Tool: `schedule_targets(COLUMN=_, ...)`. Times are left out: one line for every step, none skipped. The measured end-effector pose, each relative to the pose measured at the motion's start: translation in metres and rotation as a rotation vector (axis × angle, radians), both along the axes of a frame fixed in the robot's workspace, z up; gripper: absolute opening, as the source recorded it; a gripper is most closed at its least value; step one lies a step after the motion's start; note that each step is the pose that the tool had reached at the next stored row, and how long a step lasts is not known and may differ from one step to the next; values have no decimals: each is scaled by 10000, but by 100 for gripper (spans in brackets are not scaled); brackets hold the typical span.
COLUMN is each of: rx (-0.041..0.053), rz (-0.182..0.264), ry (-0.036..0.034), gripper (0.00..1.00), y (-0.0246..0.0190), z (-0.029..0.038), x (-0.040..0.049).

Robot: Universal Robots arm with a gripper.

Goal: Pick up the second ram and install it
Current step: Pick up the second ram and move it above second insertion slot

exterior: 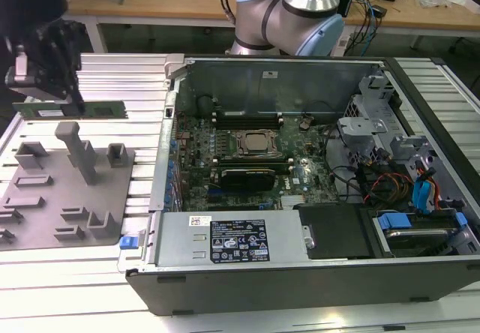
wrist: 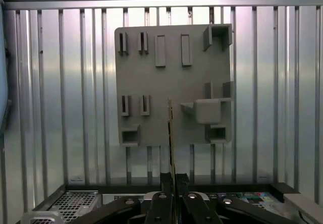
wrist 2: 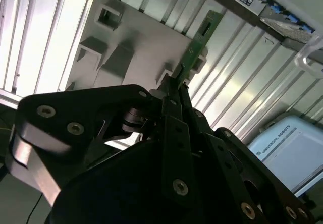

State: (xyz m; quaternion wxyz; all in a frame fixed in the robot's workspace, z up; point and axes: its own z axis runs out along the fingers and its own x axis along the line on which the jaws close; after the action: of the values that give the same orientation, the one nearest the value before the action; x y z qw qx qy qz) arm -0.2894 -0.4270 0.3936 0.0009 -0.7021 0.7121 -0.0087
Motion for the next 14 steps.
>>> schedule_targets(rx=2, rz=-2, ry=4, gripper=14, y=1, z=-1, x=72)
schedule_targets(rx=0, rz=-2, ry=12, gripper=14, y=0, z=0, x=164)
schedule_targets(rx=0, rz=0, ry=18, gripper=14, y=0, z=0, x=232)
schedule_targets(rx=1, rz=-3, ry=27, gripper=14, y=1, z=-1, x=338)
schedule_targets(rx=0, rz=0, ry=36, gripper=14, y=0, z=0, x=422)
schedule_targets(rx=1, rz=-1, ry=43, gripper=14, y=0, z=-1, x=495)
schedule_targets(rx=1, rz=-2, ry=49, gripper=14, y=1, z=-1, x=540)
schedule_targets(rx=2, rz=-2, ry=55, gripper=14, y=1, z=-1, x=586)
schedule_targets(rx=1, rz=1, ry=66, gripper=14, y=0, z=0, x=658)
schedule_targets(rx=1, rz=0, ry=71, gripper=14, y=0, z=0, x=693)
schedule_targets(rx=0, rz=-2, ry=76, gripper=14, y=0, z=0, x=736)
schedule_targets(rx=2, rz=-2, ry=83, gripper=14, y=1, z=-1, x=797)
schedule_targets(rx=1, rz=0, ry=90, gripper=14, y=0, z=-1, x=838)
schedule_targets(rx=1, rz=0, ry=95, gripper=14, y=0, z=-1, x=876)
